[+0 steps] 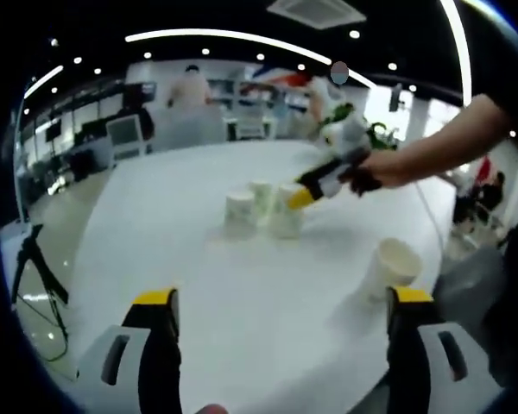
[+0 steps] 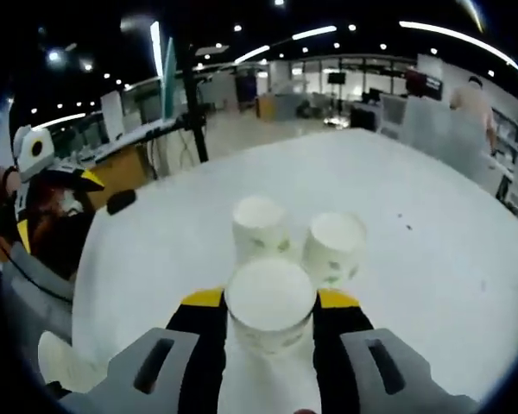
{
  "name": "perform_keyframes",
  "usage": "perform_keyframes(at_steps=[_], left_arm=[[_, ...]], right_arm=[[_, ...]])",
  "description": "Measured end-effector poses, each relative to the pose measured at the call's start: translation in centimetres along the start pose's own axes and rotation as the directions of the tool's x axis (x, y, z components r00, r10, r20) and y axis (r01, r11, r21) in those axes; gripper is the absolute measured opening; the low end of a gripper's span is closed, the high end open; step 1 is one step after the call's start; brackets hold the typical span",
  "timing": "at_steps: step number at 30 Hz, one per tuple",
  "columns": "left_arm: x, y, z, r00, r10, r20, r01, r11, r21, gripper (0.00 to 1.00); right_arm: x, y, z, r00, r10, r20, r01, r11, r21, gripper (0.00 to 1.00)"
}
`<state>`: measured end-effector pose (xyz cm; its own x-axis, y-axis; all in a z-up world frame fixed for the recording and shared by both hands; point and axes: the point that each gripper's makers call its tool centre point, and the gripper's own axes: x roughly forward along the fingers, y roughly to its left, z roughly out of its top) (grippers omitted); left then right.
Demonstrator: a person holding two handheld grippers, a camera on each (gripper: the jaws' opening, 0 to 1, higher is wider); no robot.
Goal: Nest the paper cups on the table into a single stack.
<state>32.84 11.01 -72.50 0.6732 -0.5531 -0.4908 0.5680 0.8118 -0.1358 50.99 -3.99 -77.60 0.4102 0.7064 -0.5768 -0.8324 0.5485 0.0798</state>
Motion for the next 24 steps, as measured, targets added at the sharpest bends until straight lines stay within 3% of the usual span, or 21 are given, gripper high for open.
perform_keyframes(at_steps=[2, 5, 14, 18, 24], left_arm=[[0.0, 0.0, 0.4, 1.0, -0.003, 0.009, 0.003, 1.0, 0.004, 0.99], [0.1, -0.1, 0.8, 1.0, -0.004, 0.022, 0.004, 1.0, 0.012, 0.99], [0.2, -0.8, 0.9, 0.999, -0.048, 0.02, 0.048, 0.998, 0.031, 0.99], [0.1, -1.5, 1.5, 0.997, -0.074, 0.03, 0.072, 0.996, 0.049, 0.99], [0.1, -2.2, 1.8, 0.994, -0.106, 0.036, 0.104, 0.993, 0.052, 0.99]], right_arm=[[-0.7, 0.4, 1.1, 0.998, 0.013, 0.055, -0.014, 1.0, 0.011, 0.35], [-2.1, 1.4, 1.8, 0.998, 0.018, 0.062, -0.018, 1.0, 0.001, 0.35], [-7.3, 4.0, 5.3, 0.985, -0.005, 0.172, 0.003, 1.0, 0.01, 0.35], [-10.5, 5.3, 7.0, 0.97, -0.026, 0.242, 0.024, 1.0, 0.009, 0.35], [-14.0, 7.5, 7.9, 0.959, -0.035, 0.281, 0.045, 0.999, -0.027, 0.35]])
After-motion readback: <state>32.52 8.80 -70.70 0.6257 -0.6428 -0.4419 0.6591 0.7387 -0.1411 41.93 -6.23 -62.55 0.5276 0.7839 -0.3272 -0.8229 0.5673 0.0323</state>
